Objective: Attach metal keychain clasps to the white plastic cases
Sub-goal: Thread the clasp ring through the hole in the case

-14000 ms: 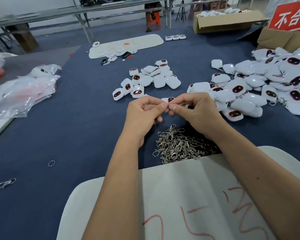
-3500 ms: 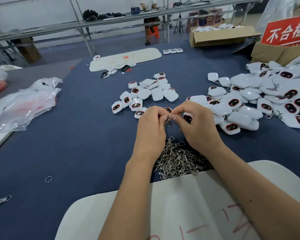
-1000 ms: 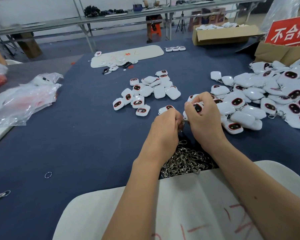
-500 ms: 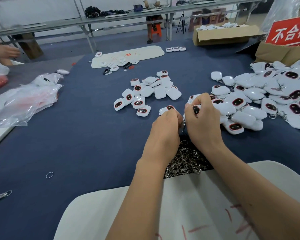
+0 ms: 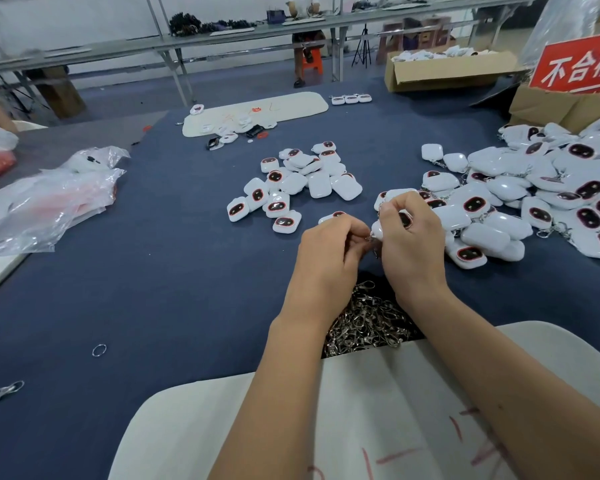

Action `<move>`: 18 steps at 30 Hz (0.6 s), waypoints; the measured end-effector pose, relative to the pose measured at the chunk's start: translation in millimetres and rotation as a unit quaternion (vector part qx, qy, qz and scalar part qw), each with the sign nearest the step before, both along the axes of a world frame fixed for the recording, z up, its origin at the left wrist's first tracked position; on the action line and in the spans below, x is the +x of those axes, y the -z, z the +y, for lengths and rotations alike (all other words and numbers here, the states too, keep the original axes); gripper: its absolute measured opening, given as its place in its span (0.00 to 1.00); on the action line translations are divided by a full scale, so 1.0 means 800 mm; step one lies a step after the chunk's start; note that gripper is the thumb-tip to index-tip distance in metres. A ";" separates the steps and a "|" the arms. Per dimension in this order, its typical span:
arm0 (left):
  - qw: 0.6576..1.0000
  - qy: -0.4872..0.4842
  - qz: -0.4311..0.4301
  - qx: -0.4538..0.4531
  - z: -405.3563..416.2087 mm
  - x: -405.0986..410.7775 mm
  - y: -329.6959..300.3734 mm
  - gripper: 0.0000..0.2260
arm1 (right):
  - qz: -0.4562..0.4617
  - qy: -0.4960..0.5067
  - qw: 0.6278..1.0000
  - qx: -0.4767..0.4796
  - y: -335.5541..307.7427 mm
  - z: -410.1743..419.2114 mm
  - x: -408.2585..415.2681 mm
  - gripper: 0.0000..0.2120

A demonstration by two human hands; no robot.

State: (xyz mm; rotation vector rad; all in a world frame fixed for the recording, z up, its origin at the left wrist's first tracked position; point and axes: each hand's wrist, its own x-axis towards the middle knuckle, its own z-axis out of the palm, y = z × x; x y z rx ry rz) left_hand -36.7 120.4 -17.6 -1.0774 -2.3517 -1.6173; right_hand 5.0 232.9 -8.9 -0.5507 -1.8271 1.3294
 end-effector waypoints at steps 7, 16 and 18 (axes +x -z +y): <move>1.000 -0.020 0.022 -0.005 -0.005 -0.005 0.001 0.06 | 0.012 -0.046 0.999 0.005 0.003 0.003 -0.001 0.12; 0.996 -0.041 0.050 -0.068 -0.007 -0.001 -0.007 0.06 | 0.005 -0.036 0.996 0.083 0.000 -0.004 0.004 0.09; 0.993 -0.057 0.062 -0.085 -0.007 -0.002 -0.007 0.05 | -0.001 -0.054 0.996 0.072 0.000 -0.005 0.005 0.07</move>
